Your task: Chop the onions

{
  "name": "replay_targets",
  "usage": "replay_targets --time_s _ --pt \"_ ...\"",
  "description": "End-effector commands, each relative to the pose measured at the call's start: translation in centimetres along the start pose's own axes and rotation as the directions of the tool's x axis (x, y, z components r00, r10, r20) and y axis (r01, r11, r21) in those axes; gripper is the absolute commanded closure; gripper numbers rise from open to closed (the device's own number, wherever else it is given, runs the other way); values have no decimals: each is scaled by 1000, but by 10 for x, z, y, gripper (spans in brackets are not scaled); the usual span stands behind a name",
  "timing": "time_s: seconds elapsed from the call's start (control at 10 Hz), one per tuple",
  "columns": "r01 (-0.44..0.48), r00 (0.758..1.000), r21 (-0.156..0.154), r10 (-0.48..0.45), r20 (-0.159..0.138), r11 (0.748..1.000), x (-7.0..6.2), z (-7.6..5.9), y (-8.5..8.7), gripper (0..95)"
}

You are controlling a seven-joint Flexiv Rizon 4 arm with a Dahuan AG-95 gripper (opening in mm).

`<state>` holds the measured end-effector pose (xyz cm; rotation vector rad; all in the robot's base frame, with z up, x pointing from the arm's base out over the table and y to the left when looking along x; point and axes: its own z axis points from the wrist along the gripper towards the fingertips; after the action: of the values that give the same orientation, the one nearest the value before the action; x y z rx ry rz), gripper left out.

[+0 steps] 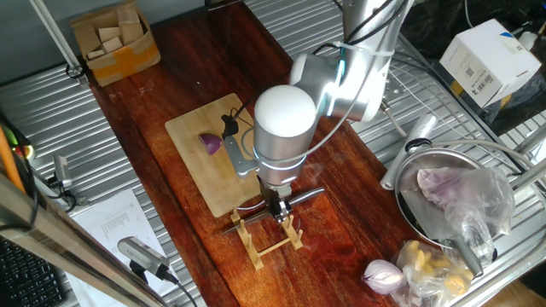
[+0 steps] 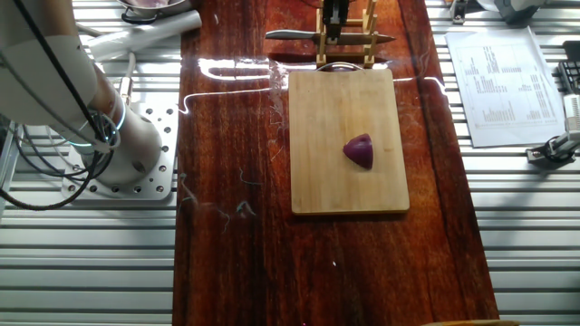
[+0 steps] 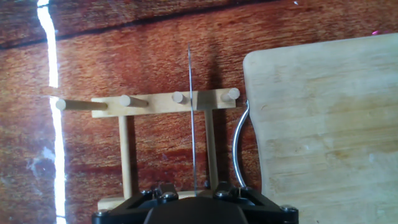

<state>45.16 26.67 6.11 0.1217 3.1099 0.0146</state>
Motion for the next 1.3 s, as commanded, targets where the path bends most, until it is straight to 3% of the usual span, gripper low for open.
replay_targets --time_s 0.1,0.6,0.7,1.3 --pt "-2 1000 2 2 2 1000 -1 5 0 570" --pt "2 1000 -1 -2 6 1000 -1 12 -1 570" --pt "7 1000 -3 -7 8 1000 -1 12 -1 760" --pt "-1 1000 -13 1 20 1000 1 17 -3 760"
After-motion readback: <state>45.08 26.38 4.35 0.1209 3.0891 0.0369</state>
